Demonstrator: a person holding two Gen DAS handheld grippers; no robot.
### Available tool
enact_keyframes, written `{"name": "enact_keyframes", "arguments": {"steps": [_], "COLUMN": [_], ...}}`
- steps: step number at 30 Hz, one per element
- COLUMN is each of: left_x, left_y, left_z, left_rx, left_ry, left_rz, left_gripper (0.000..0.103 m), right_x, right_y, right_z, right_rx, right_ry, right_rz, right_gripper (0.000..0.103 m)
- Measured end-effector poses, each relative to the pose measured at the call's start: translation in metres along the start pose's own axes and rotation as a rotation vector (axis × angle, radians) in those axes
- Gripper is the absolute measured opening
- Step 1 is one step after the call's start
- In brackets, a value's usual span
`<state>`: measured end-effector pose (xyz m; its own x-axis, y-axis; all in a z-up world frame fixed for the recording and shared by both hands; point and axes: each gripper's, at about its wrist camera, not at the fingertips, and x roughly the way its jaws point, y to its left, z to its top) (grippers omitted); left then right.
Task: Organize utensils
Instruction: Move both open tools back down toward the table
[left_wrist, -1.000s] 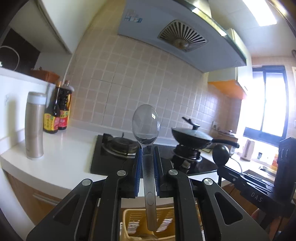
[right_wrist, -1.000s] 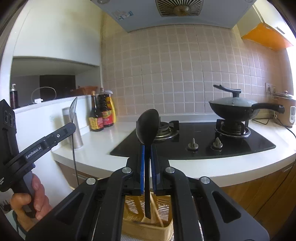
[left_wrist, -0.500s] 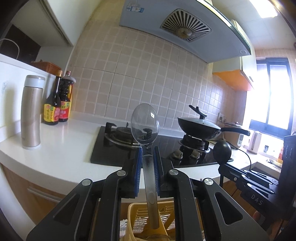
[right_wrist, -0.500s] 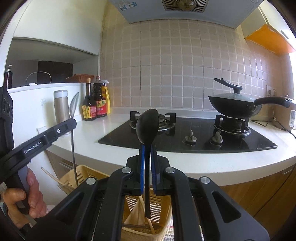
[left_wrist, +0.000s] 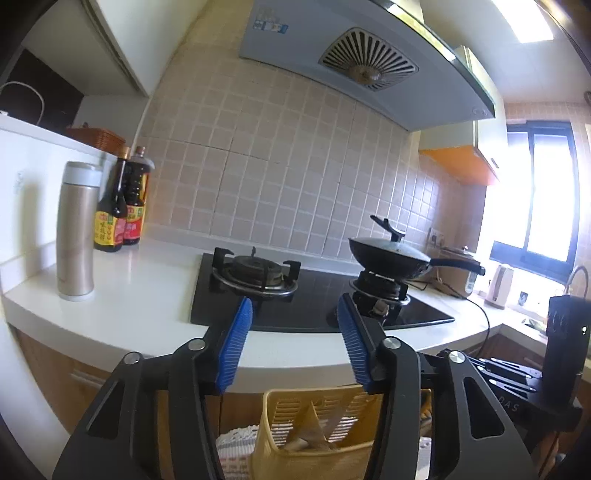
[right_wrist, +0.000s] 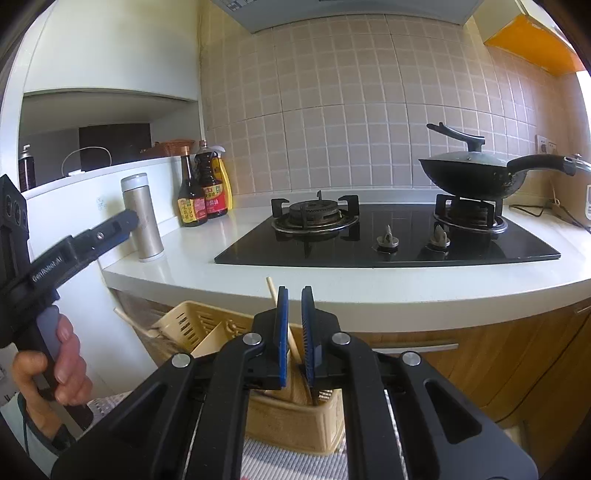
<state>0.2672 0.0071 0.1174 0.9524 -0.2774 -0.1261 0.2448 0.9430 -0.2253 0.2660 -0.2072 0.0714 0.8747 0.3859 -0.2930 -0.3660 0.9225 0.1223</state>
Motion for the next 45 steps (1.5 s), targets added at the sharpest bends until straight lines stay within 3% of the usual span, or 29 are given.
{"name": "enact_keyframes", "arguments": {"steps": [6,9,12,14,17,23,25,30,36,42,45], "left_x": [-0.044,-0.069,-0.091,-0.103,-0.122,-0.149,-0.155,-0.157,-0.139,-0.120,-0.112], "left_y": [-0.001,-0.002,-0.004,-0.005,-0.006,-0.003,-0.001,0.002,0.018,0.024,0.023], "left_z": [0.017,0.025,0.029,0.029,0.025,0.011,0.006,-0.015,-0.070,-0.126,-0.151], "left_rx": [-0.012,-0.025,-0.023,-0.017,-0.005,-0.013,-0.010,-0.009,-0.100,-0.155,-0.183], "left_ry": [-0.022,-0.038,-0.034,-0.020,0.010,0.096,0.137,0.289,0.585,0.797,0.888], "left_rz": [-0.021,-0.035,-0.058,-0.068,-0.075,-0.053,-0.037,0.005,0.011,-0.014,-0.045], "left_gripper": [0.063,0.075,0.082,0.083,0.084,0.085,0.085,0.085,0.083,0.063,0.056], "right_x": [-0.032,-0.048,-0.066,-0.079,-0.096,-0.110,-0.111,-0.098,-0.089,-0.080,-0.076], "right_y": [0.008,0.013,0.020,0.025,0.034,0.044,0.044,0.036,0.030,0.029,0.030], "right_z": [0.002,0.002,-0.001,-0.005,-0.012,-0.032,-0.039,-0.069,-0.105,-0.137,-0.155], "right_rx": [0.027,0.042,0.058,0.058,0.056,0.089,0.106,0.189,0.265,0.298,0.324], "right_ry": [0.011,0.031,0.048,0.052,0.075,0.247,0.304,0.547,0.703,0.814,0.880], "right_rz": [0.032,0.047,0.075,0.073,0.062,-0.017,-0.026,-0.067,-0.034,-0.039,-0.024], "right_gripper": [0.007,0.014,0.028,0.057,0.059,0.059,0.059,0.059,0.058,0.055,0.043]}}
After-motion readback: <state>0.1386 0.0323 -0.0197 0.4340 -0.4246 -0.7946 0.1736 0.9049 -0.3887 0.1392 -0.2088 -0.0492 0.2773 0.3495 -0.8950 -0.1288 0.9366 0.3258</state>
